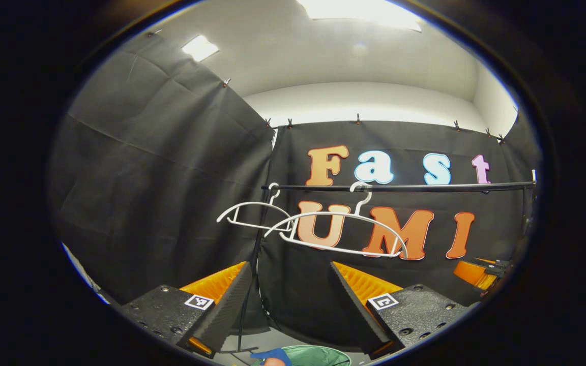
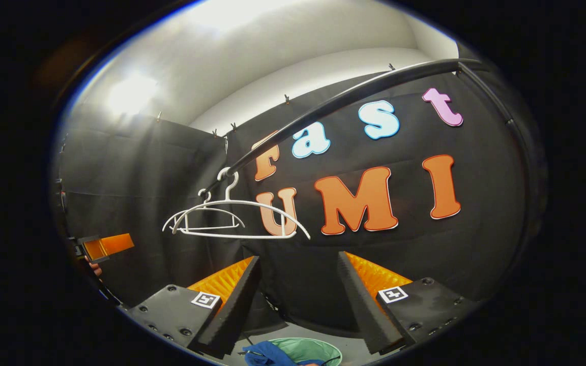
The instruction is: Grasp the clothes on the hanger with both hands and then place them into the laundry hamper below.
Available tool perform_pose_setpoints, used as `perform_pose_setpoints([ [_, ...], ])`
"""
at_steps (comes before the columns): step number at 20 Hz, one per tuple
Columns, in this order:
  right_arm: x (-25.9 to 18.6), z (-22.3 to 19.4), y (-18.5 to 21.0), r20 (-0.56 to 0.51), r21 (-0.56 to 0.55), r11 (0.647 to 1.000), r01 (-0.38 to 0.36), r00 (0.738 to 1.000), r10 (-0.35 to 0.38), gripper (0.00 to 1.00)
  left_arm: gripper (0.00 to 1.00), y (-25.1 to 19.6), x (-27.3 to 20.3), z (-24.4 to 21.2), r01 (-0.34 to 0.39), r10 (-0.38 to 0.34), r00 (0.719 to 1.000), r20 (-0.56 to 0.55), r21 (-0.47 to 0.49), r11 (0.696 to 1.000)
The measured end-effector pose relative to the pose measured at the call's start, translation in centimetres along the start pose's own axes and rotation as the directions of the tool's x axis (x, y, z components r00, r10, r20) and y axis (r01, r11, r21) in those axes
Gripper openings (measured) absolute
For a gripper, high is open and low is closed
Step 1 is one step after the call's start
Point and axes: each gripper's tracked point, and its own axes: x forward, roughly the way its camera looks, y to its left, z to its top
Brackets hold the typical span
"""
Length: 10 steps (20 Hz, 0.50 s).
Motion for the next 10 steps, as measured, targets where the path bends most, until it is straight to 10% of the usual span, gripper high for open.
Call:
perform_pose_setpoints([
  [10,0.16,-0.37,-0.67,-0.007,0.020,1.000,0.019,1.000,-0.019,0.98,0.95,-0.42,0.17,-0.01,0.027,-0.027,1.000,0.012,0.007,1.000],
])
